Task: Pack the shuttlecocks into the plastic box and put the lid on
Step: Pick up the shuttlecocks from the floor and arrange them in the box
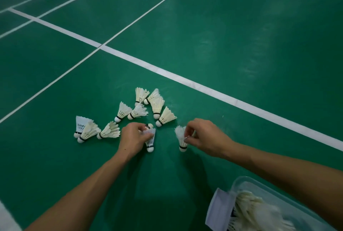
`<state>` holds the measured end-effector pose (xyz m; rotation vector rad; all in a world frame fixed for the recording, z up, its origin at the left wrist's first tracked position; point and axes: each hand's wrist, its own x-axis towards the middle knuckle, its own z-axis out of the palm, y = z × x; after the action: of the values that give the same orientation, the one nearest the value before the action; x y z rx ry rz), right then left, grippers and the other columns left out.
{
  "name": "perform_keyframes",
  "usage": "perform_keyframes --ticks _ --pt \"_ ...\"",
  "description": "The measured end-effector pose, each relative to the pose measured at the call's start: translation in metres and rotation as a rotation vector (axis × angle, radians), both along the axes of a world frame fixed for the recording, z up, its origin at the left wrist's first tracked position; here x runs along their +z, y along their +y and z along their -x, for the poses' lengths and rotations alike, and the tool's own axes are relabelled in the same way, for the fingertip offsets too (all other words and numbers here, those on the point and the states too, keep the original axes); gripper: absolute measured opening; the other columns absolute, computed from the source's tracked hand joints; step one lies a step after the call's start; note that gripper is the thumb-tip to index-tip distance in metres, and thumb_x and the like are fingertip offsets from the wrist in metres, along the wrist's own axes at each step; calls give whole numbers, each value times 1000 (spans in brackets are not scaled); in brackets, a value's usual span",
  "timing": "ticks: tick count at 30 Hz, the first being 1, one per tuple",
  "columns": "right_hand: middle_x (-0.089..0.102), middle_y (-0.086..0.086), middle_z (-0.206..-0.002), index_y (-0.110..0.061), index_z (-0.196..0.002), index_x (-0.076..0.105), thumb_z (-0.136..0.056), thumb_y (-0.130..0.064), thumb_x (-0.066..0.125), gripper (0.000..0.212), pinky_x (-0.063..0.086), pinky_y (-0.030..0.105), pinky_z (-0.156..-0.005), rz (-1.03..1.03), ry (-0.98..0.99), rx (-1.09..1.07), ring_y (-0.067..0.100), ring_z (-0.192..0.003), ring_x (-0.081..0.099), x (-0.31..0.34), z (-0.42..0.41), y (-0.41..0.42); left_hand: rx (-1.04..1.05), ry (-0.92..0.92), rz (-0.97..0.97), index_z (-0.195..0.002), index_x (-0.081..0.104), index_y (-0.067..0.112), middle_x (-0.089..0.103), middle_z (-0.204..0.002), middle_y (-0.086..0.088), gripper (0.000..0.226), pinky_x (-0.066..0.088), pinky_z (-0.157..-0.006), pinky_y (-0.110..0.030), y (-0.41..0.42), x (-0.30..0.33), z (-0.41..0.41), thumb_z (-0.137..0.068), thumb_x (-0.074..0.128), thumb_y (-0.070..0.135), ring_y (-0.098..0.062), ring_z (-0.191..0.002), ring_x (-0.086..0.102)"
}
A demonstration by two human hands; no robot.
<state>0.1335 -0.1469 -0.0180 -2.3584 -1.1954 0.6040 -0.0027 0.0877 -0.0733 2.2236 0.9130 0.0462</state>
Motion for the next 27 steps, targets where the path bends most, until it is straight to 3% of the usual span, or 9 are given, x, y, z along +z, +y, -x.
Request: perform_keyframes --ticks 3,8,10,12,14,19,27 --pt "66 -11 -92 -30 -86 67 -90 -31 81 15 55 29 -75 -71 50 -116 6 -81 68 19 3 -39 -84 -35 34 -67 71 17 74 -122 0 23 49 -87 -30 -25 17 12 -78 90 25 -11 -101 66" --pt "77 -12 -87 -28 -85 77 -84 -33 87 11 56 22 -75 -132 32 -280 -3 -83 69 61 22 -113 -242 -178 98 -76 75 16 73 -125 6 18 52 -99 -38 -85 77 22 -79 89 27 -10 -112 67" --pt "77 -17 -91 -32 -86 78 -84 -37 86 10 50 12 -79 -166 4 -332 -9 -89 67 76 35 -146 -323 -221 139 -75 77 19 72 -125 12 17 49 -101 -36 -112 106 27 -78 90 29 -4 -114 65" --pt "73 -22 -87 -34 -86 76 -85 -37 85 10 43 5 -73 -192 -29 -394 -15 -86 63 89 52 -177 -412 -247 165 -75 78 21 71 -127 16 15 47 -100 -32 -138 131 36 -78 89 31 3 -116 63" --pt "71 -20 -81 -33 -85 73 -86 -34 84 12 43 9 -68 -219 -47 -478 -9 -82 65 99 71 -205 -475 -269 181 -76 78 22 70 -128 17 14 47 -99 -27 -163 149 45 -77 89 31 8 -114 63" --pt "70 -11 -73 -30 -85 68 -89 -40 81 17 59 36 -67 -247 -98 -705 7 -71 67 103 122 -269 -592 -311 186 -76 77 23 71 -124 19 14 56 -95 -27 -219 161 53 -76 89 29 9 -106 66" --pt "68 -20 -73 -32 -83 68 -89 -39 80 15 58 29 -64 -253 -152 -813 1 -71 67 53 170 -295 -752 -283 53 -78 73 29 69 -128 14 14 54 -102 -29 -269 132 47 -82 86 30 2 -111 64"
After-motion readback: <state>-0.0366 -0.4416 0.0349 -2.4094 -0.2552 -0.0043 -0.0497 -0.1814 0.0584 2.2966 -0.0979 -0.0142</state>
